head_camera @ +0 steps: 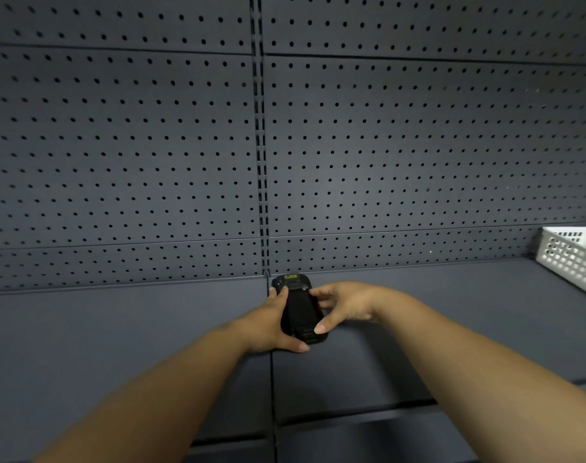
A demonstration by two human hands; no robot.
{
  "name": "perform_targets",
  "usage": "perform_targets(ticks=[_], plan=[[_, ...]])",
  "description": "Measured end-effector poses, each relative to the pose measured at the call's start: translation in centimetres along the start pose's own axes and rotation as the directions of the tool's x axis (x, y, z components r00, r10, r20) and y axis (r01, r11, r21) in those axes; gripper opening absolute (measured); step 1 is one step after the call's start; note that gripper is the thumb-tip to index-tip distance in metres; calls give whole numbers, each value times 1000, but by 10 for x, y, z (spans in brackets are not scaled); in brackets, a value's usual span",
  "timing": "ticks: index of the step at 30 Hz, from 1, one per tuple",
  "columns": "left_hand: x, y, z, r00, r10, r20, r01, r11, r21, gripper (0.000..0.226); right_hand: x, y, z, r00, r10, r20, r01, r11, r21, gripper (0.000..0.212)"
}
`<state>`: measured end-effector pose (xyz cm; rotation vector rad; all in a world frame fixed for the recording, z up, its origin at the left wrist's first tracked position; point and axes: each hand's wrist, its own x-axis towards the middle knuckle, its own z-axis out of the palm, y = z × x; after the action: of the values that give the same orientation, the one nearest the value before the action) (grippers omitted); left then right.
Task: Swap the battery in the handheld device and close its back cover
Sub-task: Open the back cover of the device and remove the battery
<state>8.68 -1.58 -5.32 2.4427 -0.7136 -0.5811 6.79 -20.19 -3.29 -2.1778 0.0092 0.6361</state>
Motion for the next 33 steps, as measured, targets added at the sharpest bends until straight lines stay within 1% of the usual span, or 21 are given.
perform_targets(ticks=[4, 7, 10, 12, 14, 16, 19, 21, 23, 25, 28, 31, 33], plan=[[-1, 2, -1, 1000, 1, 0, -1, 999, -49, 122, -1, -1, 0, 1000, 16, -1, -16, 1000, -26, 87], [-1, 2, -2, 1000, 2, -6, -2, 998, -59, 118, -2, -2, -1, 1000, 28, -1, -28, 999, -44, 86], [1, 0, -3, 1000, 5, -10, -5, 998, -55, 122, -3, -4, -4, 999, 41, -7, -41, 996, -76, 83], [1, -1, -5, 1000, 13, -9, -14, 998, -67, 116, -3, -5, -6, 999, 51, -13, -52, 995, -91, 82], [1, -1, -6, 1000, 23, -18, -24, 997, -80, 110, -2, -6, -9, 998, 58, -31, -61, 993, -102, 77], [0, -2, -6, 999, 32, -18, -33, 996, -85, 106, 1, -9, -12, 995, 48, -90, -64, 981, -185, 65], [1, -3, -7, 999, 36, -21, -37, 997, -74, 103, 4, -18, -14, 972, -25, -235, -78, 905, -418, 42], [1, -3, -8, 999, 43, -14, -44, 997, -66, 101, 10, -22, -13, 957, -60, -285, -102, 848, -521, 35], [2, -3, -9, 998, 56, -15, -57, 997, -59, 99, 17, -25, -11, 953, -67, -296, -131, 789, -601, 34], [2, -3, -10, 998, 67, -14, -67, 996, -60, 98, 21, -29, -12, 955, -61, -292, -154, 737, -658, 34], [2, -2, -12, 998, 70, -5, -71, 995, -71, 97, 26, -32, -15, 959, -65, -277, -157, 692, -705, 36], [2, -1, -14, 998, 64, 4, -64, 995, -73, 95, 31, -31, -15, 960, -97, -263, -138, 652, -745, 35], [2, 0, -14, 998, 67, 3, -67, 996, -60, 94, 34, -28, -15, 953, -143, -268, -123, 625, -771, 32]])
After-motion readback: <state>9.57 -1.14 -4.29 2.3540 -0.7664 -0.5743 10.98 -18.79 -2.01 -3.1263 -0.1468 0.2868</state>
